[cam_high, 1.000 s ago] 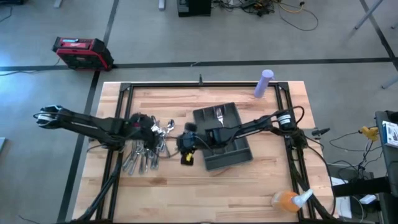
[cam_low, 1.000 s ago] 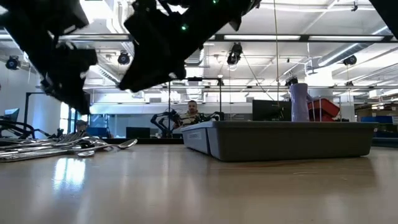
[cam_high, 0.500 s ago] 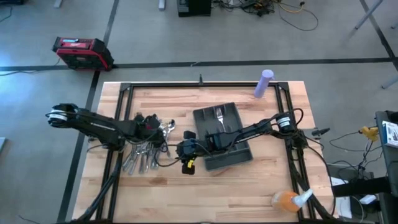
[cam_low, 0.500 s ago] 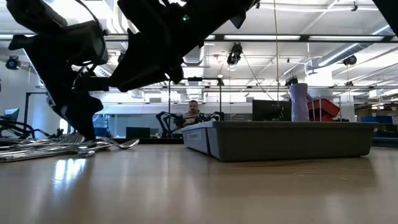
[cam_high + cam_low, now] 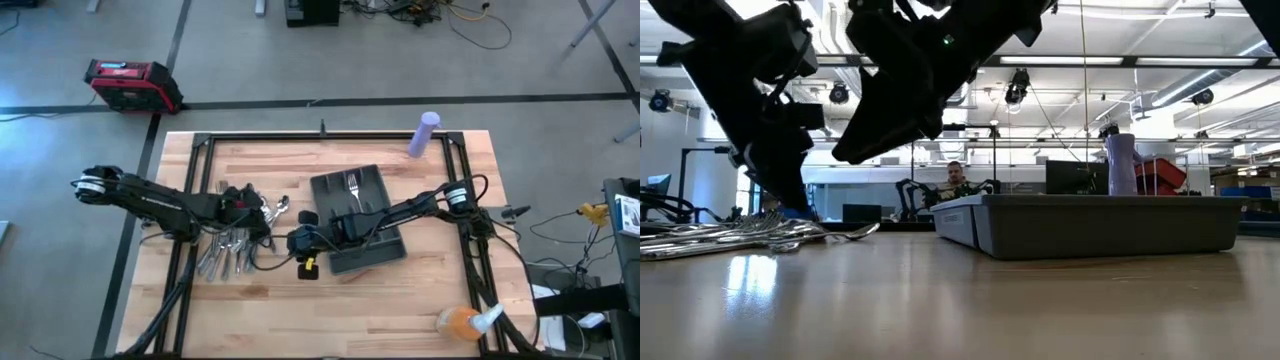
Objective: Sort silverware
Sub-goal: Put the fork into the middle right compartment of the silverware tray
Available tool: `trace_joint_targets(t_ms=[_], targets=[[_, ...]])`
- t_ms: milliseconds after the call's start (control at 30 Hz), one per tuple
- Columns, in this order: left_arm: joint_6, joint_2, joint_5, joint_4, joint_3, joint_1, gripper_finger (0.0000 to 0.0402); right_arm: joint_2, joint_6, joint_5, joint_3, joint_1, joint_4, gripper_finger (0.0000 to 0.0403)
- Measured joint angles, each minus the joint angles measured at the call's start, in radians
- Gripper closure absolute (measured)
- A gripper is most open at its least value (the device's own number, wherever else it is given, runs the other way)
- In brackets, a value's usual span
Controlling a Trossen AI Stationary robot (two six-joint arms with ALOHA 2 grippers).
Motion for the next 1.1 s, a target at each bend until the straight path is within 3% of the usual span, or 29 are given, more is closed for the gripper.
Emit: trace_joint_targets(t_ms=[200,333,433,633,1100], targets=[[-0.008,0.06,0.004,0.171,-0.075,0.002,0.016,0.0,-0.044,-0.002,0.0,-0.003,-0.002,0.0269],[-0.005,0.086,-0.039,0.218,-0.094,0.002,0.0182,0.0,-0.054,0.0,0.0,-0.004,-0.003,0.0258],[0.0,0.085,-0.062,0.217,-0.096,0.001,0.0232,0.0,-0.053,-0.001,0.0,-0.005,-0.01,0.0252],[0.026,0.031,-0.108,0.178,-0.098,-0.041,0.0385,0.0,-0.053,0.002,0.0,-0.005,-0.017,0.0247],[0.111,-0.288,-0.133,0.248,-0.084,-0.215,0.0401,-0.039,-0.115,0.02,-0.001,-0.024,-0.006,0.0254]])
